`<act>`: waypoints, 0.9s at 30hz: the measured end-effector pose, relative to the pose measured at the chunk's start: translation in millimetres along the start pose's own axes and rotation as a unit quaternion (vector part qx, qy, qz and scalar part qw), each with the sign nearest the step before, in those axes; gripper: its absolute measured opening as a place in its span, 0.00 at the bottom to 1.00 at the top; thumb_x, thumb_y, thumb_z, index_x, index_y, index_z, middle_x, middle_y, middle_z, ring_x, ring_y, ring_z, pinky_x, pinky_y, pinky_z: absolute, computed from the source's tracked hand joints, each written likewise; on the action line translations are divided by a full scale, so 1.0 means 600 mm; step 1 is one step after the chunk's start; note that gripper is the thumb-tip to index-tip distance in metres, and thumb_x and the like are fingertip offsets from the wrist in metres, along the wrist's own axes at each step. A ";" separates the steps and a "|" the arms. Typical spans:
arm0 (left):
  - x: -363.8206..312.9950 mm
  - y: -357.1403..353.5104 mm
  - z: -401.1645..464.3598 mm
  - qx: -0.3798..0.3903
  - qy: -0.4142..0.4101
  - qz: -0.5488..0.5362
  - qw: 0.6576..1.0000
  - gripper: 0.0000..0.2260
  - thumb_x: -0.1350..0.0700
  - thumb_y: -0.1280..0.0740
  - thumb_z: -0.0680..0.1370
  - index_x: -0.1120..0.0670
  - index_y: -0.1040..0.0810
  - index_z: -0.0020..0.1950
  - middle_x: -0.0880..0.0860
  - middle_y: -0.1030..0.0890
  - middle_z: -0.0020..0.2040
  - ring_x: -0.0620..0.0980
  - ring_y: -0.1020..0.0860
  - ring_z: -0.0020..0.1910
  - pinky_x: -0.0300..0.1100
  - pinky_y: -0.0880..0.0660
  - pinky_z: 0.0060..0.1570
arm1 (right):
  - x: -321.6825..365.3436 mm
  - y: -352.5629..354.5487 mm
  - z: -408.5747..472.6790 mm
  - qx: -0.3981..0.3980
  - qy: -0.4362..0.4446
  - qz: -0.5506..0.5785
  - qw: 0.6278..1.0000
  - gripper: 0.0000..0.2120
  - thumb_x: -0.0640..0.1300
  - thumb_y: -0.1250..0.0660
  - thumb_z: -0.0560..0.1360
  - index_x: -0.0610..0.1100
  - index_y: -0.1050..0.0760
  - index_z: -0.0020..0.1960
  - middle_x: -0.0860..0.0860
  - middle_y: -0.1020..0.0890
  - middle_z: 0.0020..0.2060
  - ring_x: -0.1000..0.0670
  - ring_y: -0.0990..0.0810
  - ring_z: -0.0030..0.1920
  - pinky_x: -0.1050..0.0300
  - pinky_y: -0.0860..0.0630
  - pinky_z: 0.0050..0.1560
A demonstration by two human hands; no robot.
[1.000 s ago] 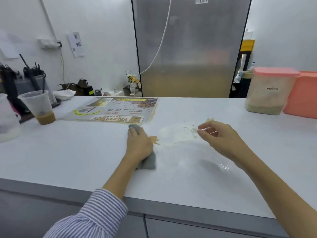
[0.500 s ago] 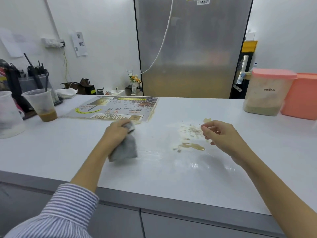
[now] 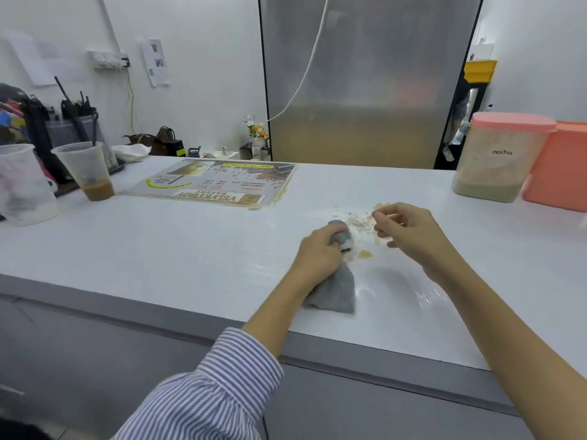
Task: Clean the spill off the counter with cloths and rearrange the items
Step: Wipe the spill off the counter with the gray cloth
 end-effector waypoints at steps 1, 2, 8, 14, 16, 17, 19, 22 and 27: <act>0.000 0.017 -0.004 -0.031 0.016 -0.046 0.998 0.19 0.69 0.45 0.75 0.51 0.22 0.55 0.49 0.22 0.51 0.47 0.25 0.54 0.32 0.31 0.49 | 0.001 0.002 0.000 0.002 0.004 0.001 1.000 0.05 0.46 0.36 0.77 0.47 0.22 0.48 0.49 0.19 0.40 0.46 0.19 0.47 0.46 0.23 0.53; -0.001 0.041 -0.012 -0.076 0.024 -0.056 0.995 0.20 0.69 0.45 0.75 0.49 0.22 0.55 0.47 0.22 0.49 0.45 0.24 0.51 0.28 0.31 0.47 | 0.001 0.007 0.000 0.004 0.007 0.001 1.000 0.05 0.46 0.36 0.77 0.47 0.22 0.48 0.49 0.19 0.40 0.47 0.19 0.47 0.46 0.23 0.53; 0.067 0.148 -0.059 -0.199 0.067 0.019 0.978 0.13 0.68 0.45 0.74 0.58 0.23 0.48 0.50 0.23 0.45 0.50 0.27 0.45 0.31 0.33 0.39 | -0.018 0.038 -0.004 0.014 -0.004 0.002 1.000 0.04 0.46 0.36 0.77 0.49 0.23 0.46 0.48 0.19 0.40 0.48 0.20 0.45 0.48 0.23 0.53; 0.064 0.044 -0.024 -0.145 0.063 0.223 0.962 0.17 0.67 0.46 0.74 0.61 0.31 0.62 0.60 0.36 0.69 0.62 0.32 0.60 0.45 0.35 0.52 | -0.042 0.085 -0.012 0.008 -0.017 -0.012 1.000 0.06 0.47 0.36 0.77 0.46 0.22 0.50 0.47 0.18 0.42 0.48 0.20 0.46 0.47 0.23 0.54; 0.018 -0.020 -0.003 -0.099 0.051 0.184 0.977 0.15 0.69 0.46 0.71 0.62 0.30 0.56 0.62 0.34 0.65 0.62 0.32 0.58 0.44 0.36 0.49 | -0.043 0.098 -0.011 -0.002 -0.016 -0.012 1.000 0.07 0.46 0.37 0.77 0.46 0.22 0.50 0.48 0.19 0.41 0.48 0.20 0.46 0.47 0.23 0.53; 0.006 -0.050 0.011 -0.080 0.045 0.135 0.987 0.13 0.69 0.46 0.71 0.62 0.30 0.52 0.63 0.31 0.62 0.61 0.30 0.56 0.44 0.36 0.47 | -0.042 0.100 -0.011 -0.003 -0.013 -0.013 1.000 0.06 0.46 0.37 0.77 0.46 0.22 0.50 0.48 0.19 0.40 0.48 0.20 0.46 0.47 0.23 0.53; -0.025 -0.085 0.028 -0.069 0.077 -0.034 0.994 0.11 0.68 0.46 0.70 0.61 0.28 0.47 0.63 0.25 0.55 0.58 0.26 0.50 0.45 0.32 0.45 | -0.037 0.097 -0.013 -0.002 -0.004 -0.013 1.000 0.07 0.47 0.37 0.77 0.46 0.22 0.50 0.49 0.18 0.40 0.46 0.19 0.48 0.47 0.23 0.53; -0.051 -0.064 0.018 -0.107 0.087 -0.224 0.965 0.09 0.63 0.43 0.66 0.56 0.24 0.38 0.58 0.22 0.38 0.52 0.28 0.39 0.43 0.33 0.42 | -0.032 0.098 -0.014 -0.003 0.011 -0.024 1.000 0.07 0.47 0.37 0.77 0.46 0.22 0.50 0.49 0.18 0.40 0.47 0.19 0.49 0.46 0.23 0.53; 0.000 0.053 -0.033 -0.181 0.095 -0.082 0.975 0.13 0.63 0.44 0.73 0.52 0.21 0.46 0.54 0.20 0.45 0.55 0.23 0.47 0.44 0.31 0.45 | -0.045 0.119 -0.006 -0.004 -0.006 -0.021 1.000 0.06 0.46 0.37 0.78 0.46 0.23 0.50 0.49 0.19 0.41 0.46 0.19 0.49 0.46 0.24 0.54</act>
Point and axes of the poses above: each hand's wrist, its own z-axis towards the middle knuckle, its own y-axis out of the back of the hand, x = y × z, the point moved 2 cm from there along z, towards the middle knuckle
